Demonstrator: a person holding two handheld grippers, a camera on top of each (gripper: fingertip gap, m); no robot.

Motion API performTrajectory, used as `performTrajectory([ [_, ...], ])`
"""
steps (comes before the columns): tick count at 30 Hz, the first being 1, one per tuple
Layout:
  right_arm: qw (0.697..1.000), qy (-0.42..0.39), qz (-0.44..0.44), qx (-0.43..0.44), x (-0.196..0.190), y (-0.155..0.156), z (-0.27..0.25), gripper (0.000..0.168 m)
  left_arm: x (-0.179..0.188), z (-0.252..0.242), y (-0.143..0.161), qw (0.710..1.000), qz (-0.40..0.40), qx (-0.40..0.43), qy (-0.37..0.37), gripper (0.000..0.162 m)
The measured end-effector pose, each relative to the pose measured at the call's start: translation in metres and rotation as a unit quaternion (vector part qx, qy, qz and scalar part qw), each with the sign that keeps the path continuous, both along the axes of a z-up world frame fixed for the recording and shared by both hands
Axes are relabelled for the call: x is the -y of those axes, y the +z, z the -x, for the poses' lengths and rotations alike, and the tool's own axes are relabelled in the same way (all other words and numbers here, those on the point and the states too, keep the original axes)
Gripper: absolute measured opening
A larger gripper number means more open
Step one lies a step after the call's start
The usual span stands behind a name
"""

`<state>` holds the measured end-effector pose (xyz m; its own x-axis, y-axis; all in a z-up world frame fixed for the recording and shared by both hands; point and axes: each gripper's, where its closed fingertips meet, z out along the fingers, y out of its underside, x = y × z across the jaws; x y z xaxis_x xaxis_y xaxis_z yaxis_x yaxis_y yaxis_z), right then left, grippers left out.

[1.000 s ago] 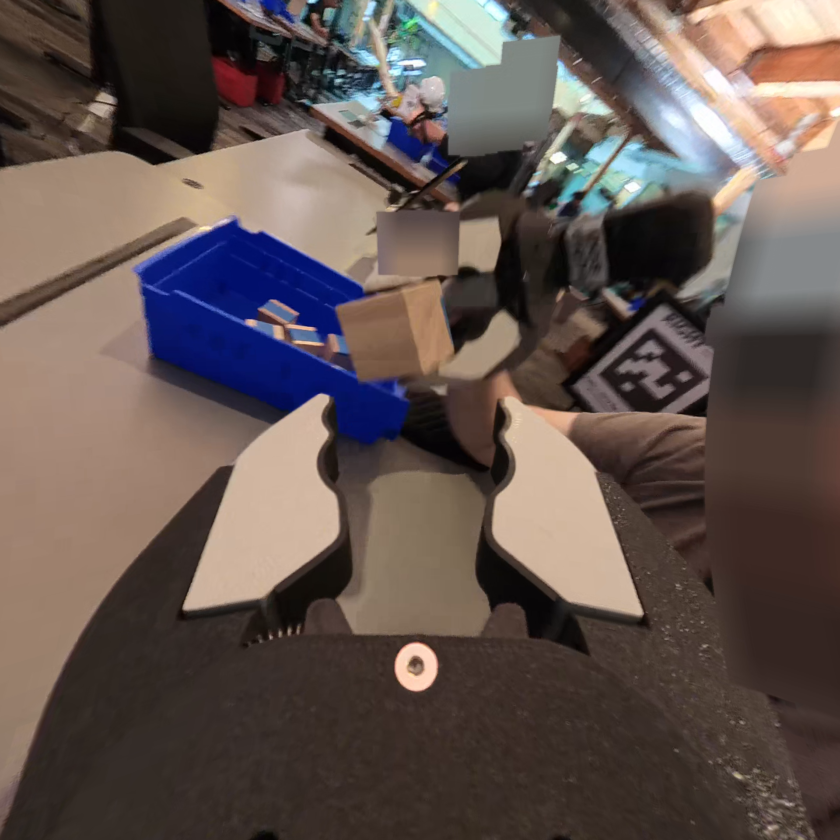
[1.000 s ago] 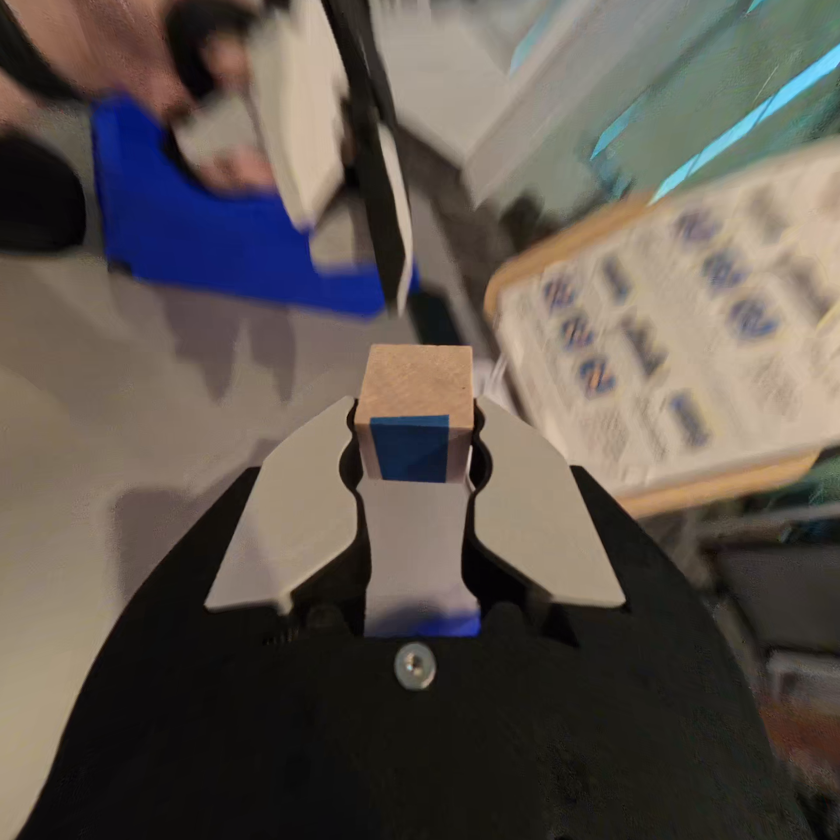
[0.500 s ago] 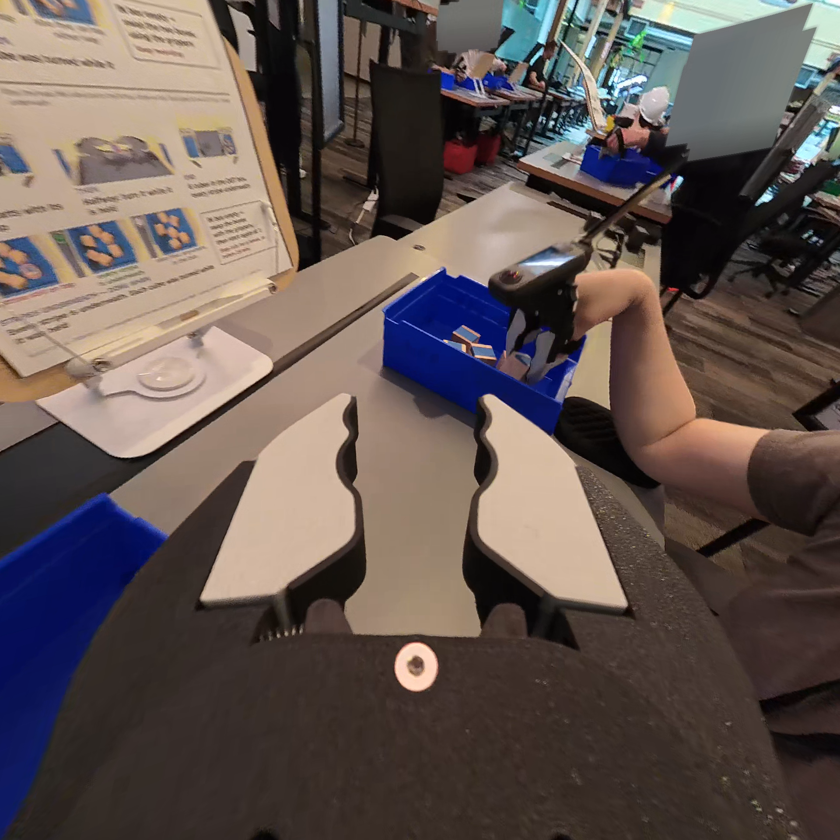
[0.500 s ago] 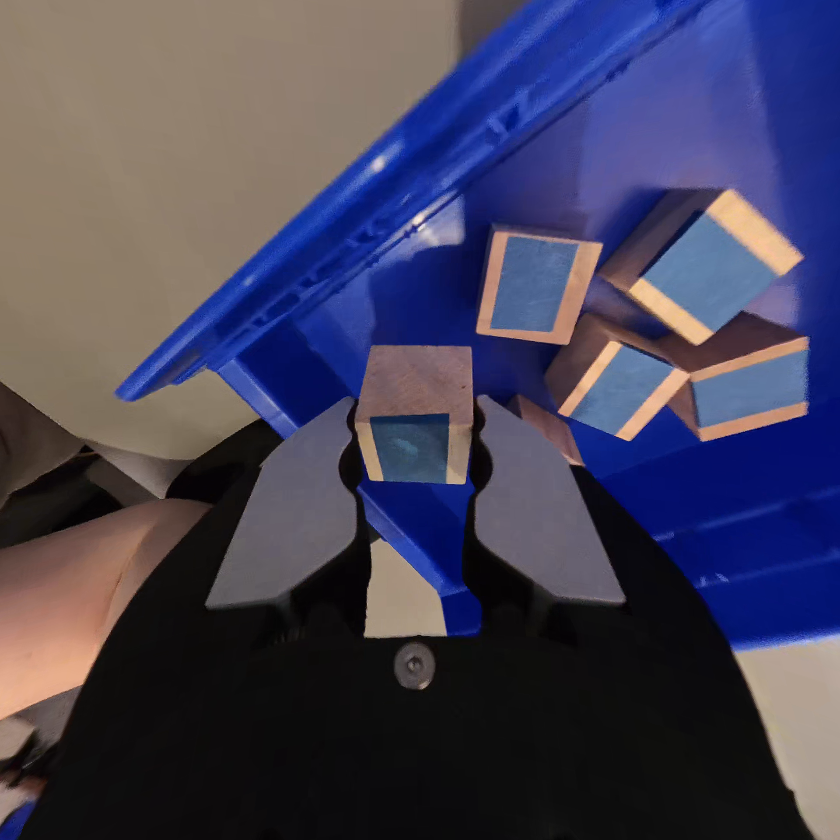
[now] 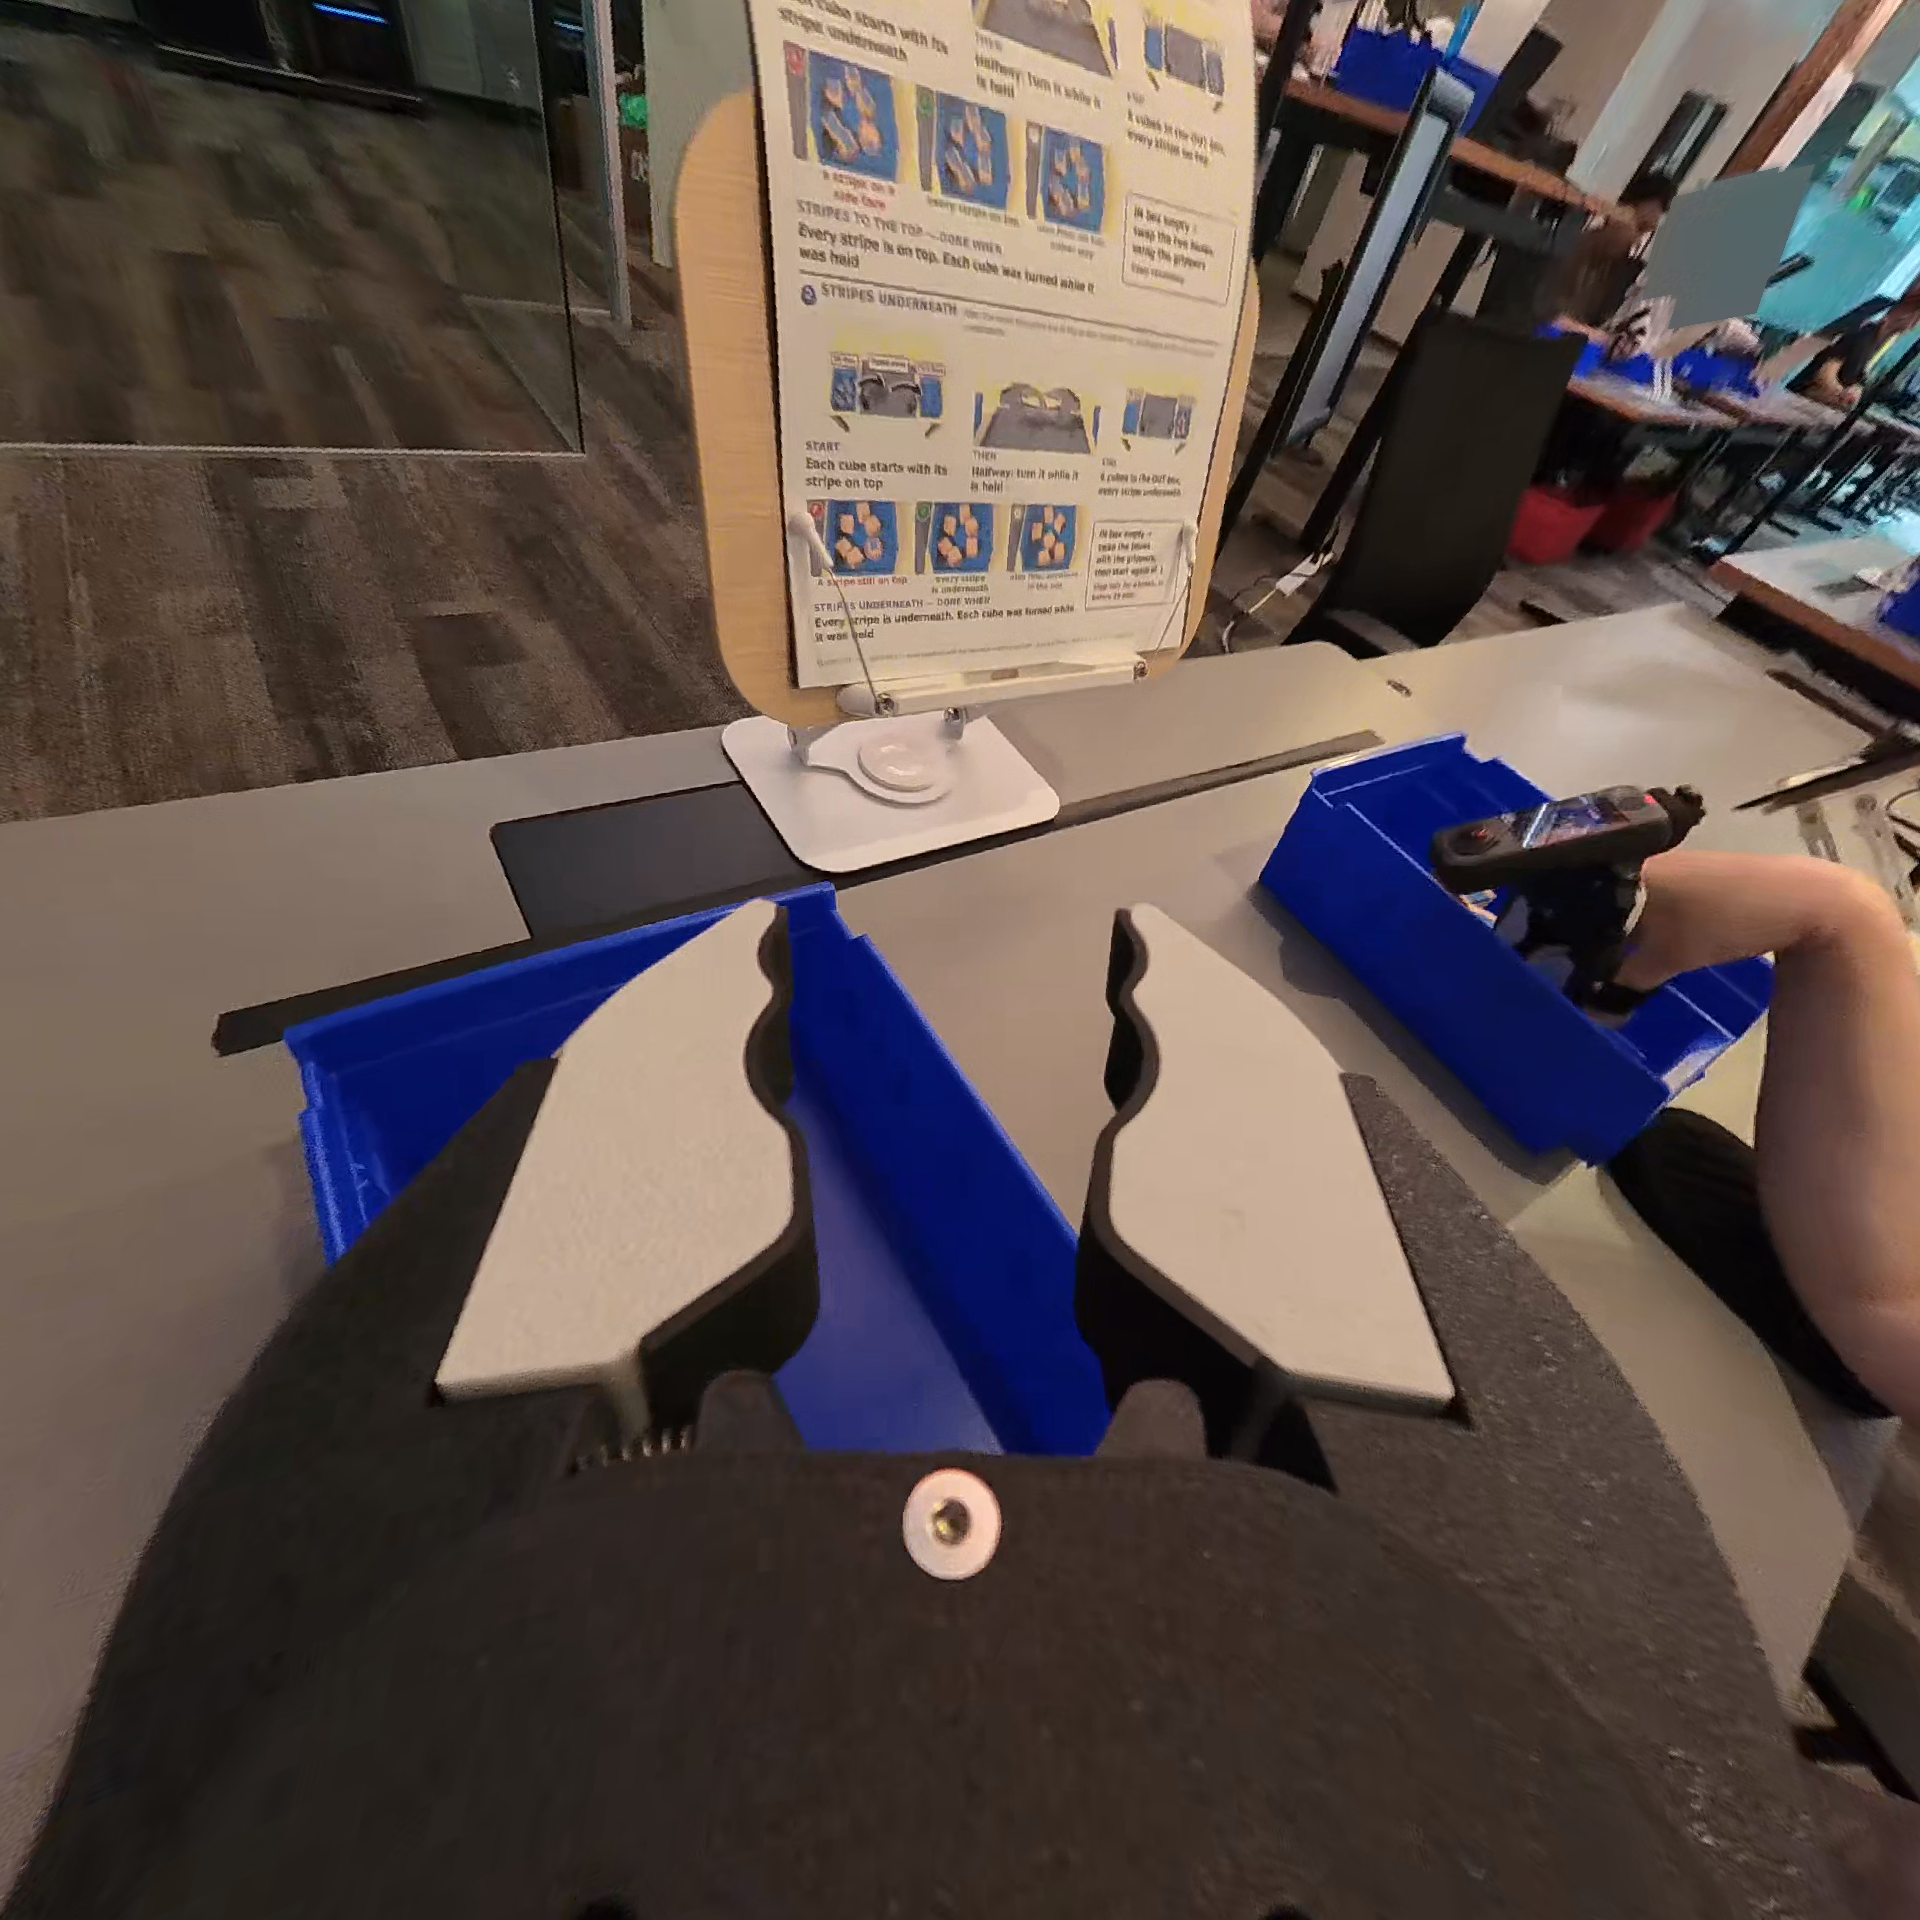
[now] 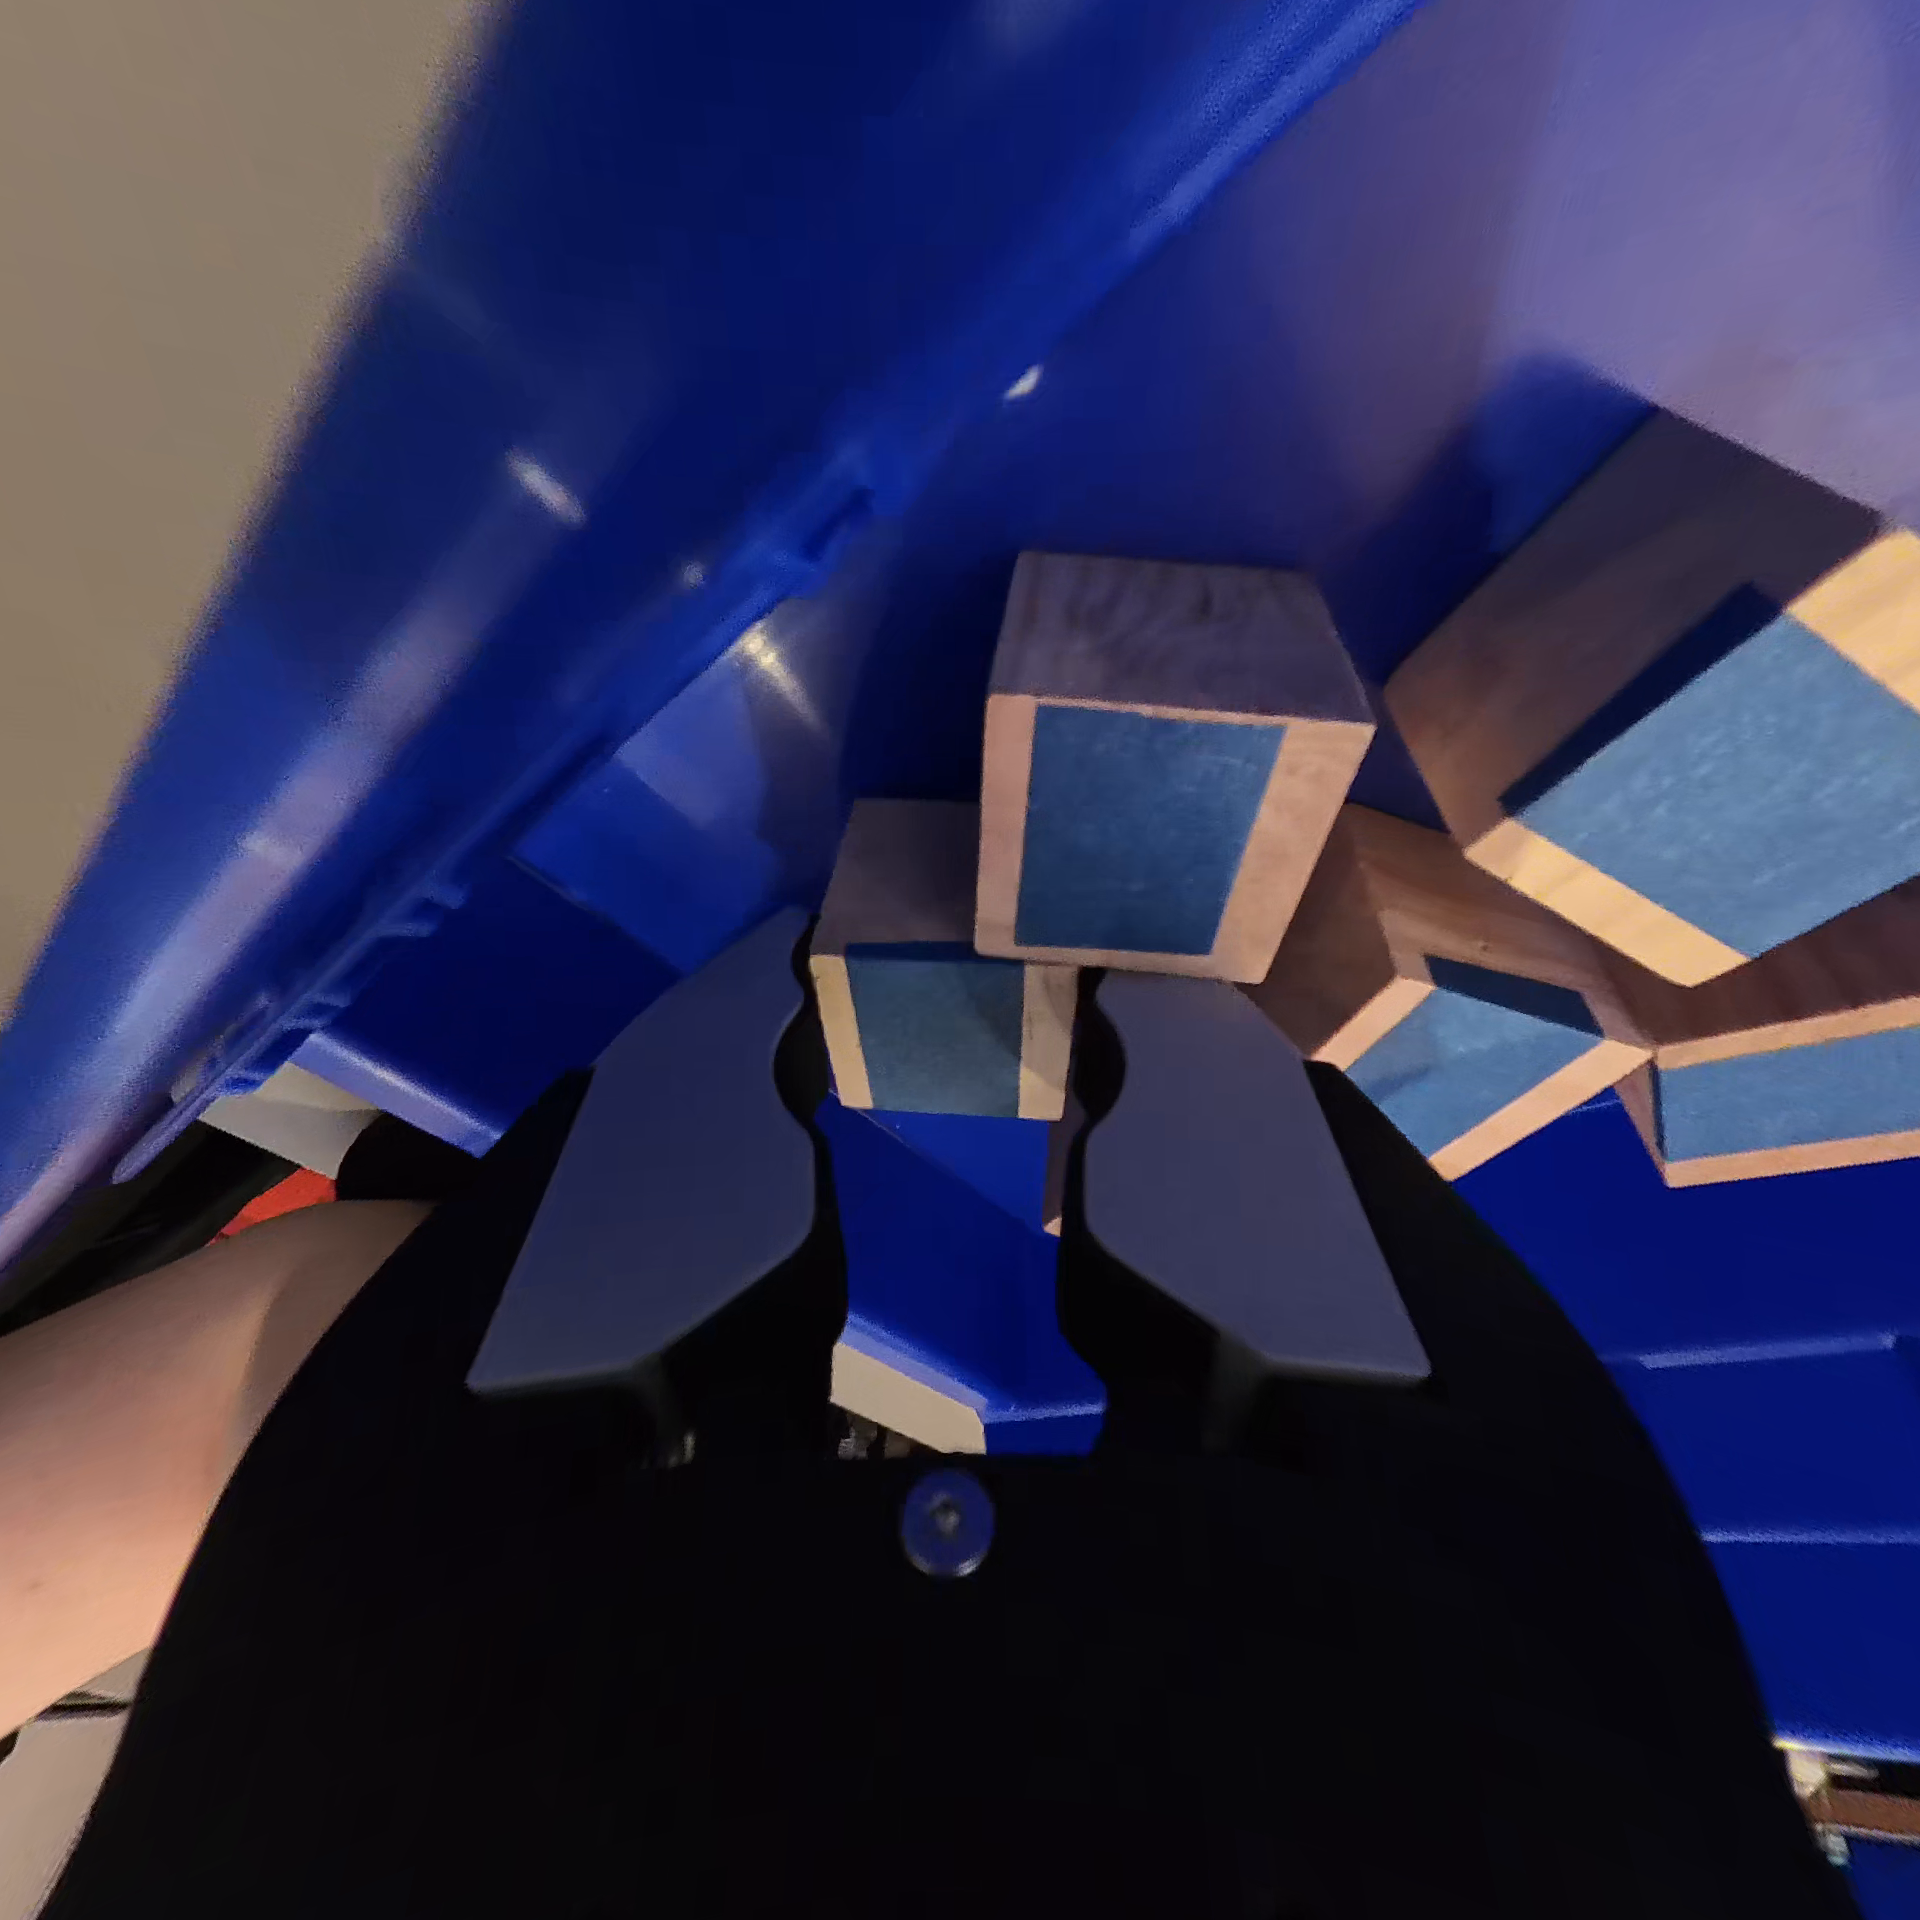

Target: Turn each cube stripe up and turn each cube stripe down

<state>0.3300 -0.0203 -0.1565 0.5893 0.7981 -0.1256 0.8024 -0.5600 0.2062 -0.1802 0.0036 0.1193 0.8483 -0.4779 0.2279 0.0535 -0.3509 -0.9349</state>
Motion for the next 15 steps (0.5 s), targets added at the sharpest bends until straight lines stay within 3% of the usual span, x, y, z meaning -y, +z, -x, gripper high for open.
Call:
performTrajectory([
  [3, 1.000, 0.005, -0.018, 0.000, -0.005, 0.001, 0.002, 0.050, -0.001, 0.012, 0.000, 1.000, -0.003, -0.006, 0.025, 0.059],
  [9, 0.996, 0.004, -0.070, -0.051, -0.009, 0.028, 0.008, 0.058, -0.019, 0.071, -0.028, 0.983, 0.037, -0.075, 0.166, 0.074],
  [15, 0.990, -0.015, -0.111, -0.089, -0.006, 0.053, -0.004, 0.058, -0.018, 0.091, -0.042, 0.980, 0.069, -0.050, 0.178, 0.073],
])
